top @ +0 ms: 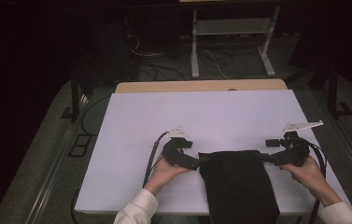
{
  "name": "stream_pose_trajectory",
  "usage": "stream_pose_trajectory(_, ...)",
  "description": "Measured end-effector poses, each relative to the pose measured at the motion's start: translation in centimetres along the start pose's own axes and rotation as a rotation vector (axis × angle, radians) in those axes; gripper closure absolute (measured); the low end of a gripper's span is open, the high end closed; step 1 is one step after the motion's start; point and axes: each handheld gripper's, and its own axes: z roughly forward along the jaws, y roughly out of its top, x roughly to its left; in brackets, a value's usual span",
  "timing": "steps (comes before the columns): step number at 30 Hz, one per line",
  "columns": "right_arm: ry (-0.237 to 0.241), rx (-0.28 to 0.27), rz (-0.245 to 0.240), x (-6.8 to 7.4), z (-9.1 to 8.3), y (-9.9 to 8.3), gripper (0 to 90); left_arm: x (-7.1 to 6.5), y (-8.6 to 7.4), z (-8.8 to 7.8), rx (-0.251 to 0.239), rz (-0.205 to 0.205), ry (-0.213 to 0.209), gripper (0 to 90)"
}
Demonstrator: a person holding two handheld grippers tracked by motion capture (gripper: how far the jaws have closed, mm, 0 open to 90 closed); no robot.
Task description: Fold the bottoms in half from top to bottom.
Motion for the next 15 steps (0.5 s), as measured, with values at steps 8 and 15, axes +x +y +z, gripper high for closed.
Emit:
stream_pose_trajectory(8, -0.015, 0.025, 0.007, -1.0, 0.7, 0.0, 0.0, 0.8, -0.2, 0.7, 0.011, -0.024, 0.001, 0.0)
stream_pose_trajectory(15, -0.023, 0.051, 0.014, -1.9, 1.3, -0.2, 0.0, 1.1, -0.5, 1.6, 0.04, -0.025, -0.02, 0.0)
